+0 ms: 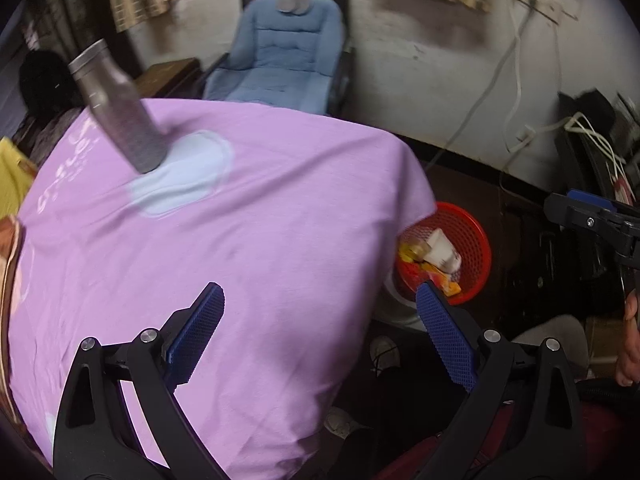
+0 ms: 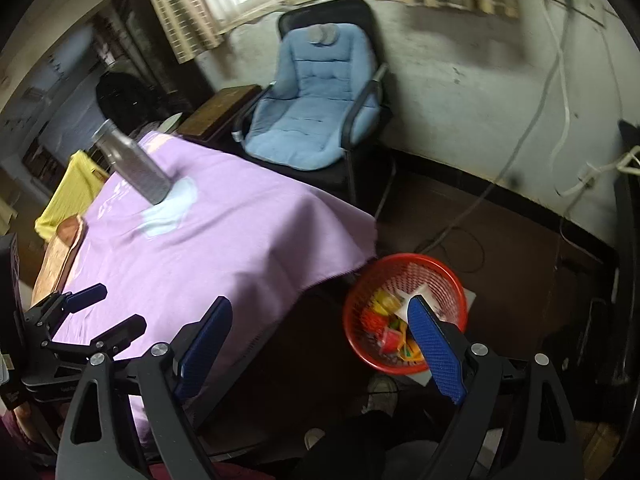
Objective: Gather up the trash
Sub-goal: 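Swing both open tools back toward the table, then point both open tools back at the red wastebasket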
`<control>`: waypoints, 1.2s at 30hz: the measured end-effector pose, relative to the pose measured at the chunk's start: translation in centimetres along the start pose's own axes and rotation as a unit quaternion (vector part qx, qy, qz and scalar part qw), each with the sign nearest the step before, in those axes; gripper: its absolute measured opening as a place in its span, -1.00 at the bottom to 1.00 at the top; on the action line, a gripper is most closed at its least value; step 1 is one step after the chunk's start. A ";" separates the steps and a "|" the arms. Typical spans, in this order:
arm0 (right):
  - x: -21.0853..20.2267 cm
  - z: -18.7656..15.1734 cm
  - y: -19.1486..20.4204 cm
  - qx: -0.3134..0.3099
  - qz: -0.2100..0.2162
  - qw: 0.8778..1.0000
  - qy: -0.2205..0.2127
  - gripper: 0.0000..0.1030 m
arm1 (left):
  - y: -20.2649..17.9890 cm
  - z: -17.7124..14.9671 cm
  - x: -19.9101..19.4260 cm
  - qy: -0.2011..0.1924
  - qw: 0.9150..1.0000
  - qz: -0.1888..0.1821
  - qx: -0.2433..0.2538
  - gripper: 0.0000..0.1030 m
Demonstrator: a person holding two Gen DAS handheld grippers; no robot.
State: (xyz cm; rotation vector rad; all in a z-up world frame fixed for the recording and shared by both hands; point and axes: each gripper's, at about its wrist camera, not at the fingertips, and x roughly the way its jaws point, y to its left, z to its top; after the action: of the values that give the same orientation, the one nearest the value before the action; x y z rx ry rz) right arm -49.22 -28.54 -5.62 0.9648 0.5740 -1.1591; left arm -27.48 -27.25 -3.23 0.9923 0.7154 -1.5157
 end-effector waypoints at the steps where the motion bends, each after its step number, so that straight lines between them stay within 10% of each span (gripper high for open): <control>1: -0.1 -0.2 -0.3 0.005 -0.003 1.000 0.000 0.70 | -0.5 0.1 0.2 0.001 1.000 -0.003 0.008 0.81; 36: 0.9 -3.6 -8.9 0.051 -0.123 0.989 0.058 0.70 | -12.7 4.5 6.3 0.049 0.985 -0.095 0.134 0.81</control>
State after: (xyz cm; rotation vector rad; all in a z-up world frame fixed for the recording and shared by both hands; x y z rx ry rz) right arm -56.91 -26.62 -11.04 1.0760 0.7490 -1.3679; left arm -40.92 -31.78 -7.72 1.2358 0.7023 -1.7728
